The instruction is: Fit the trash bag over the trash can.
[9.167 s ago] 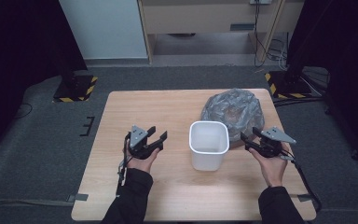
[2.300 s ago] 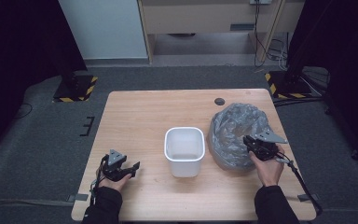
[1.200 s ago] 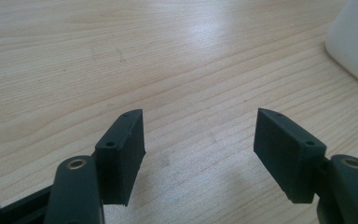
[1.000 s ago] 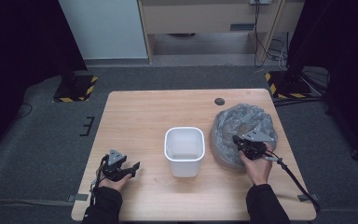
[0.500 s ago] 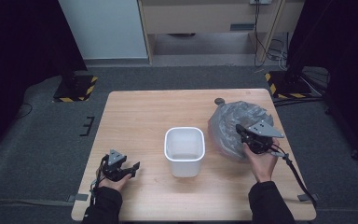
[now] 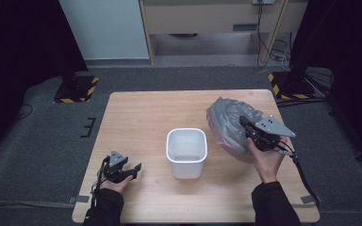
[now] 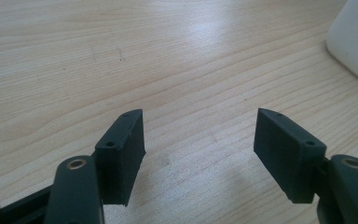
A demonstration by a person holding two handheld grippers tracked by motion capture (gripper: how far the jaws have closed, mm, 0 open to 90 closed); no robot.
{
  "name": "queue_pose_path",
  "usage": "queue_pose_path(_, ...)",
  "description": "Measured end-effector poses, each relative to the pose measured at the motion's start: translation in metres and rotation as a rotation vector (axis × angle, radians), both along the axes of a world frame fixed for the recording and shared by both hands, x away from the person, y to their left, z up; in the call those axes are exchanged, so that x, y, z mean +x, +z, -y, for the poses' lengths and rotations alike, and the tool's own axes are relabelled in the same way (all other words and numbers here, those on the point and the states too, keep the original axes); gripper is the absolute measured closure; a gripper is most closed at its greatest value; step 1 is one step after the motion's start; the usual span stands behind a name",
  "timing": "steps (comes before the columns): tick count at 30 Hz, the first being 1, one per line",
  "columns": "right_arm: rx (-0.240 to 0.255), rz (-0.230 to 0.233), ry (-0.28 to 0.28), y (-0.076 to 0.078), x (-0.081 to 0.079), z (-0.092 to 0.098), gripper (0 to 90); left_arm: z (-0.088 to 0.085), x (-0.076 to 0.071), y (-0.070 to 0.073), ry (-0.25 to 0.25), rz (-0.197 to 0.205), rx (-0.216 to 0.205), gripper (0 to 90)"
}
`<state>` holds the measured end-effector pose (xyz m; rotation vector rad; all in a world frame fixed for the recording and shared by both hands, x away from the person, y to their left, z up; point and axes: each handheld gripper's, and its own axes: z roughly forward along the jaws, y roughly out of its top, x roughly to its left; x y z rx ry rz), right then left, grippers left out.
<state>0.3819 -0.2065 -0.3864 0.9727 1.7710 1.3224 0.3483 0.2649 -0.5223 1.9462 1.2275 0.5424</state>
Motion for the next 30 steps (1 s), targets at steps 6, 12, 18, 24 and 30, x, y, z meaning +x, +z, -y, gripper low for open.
queue_pose_path(6,0.026,0.041,0.004,0.013,-0.004,-0.001,90.0,0.000,0.000,0.000,0.001,0.001,-0.002,33.4)
queue_pose_path(12,0.058,0.082,0.021,0.025,-0.012,-0.005,90.0,0.000,0.000,0.000,-0.001,0.000,0.001,33.4)
queue_pose_path(18,0.076,0.129,0.056,0.037,-0.020,-0.015,90.0,0.000,0.000,0.000,-0.001,-0.001,0.001,33.5)
queue_pose_path(24,0.081,0.175,0.099,0.052,-0.029,-0.028,90.0,0.000,0.000,0.000,-0.001,-0.001,0.001,33.4)
queue_pose_path(30,0.086,0.219,0.139,0.067,-0.041,-0.043,90.0,0.000,0.000,0.000,-0.002,-0.003,-0.001,33.4)
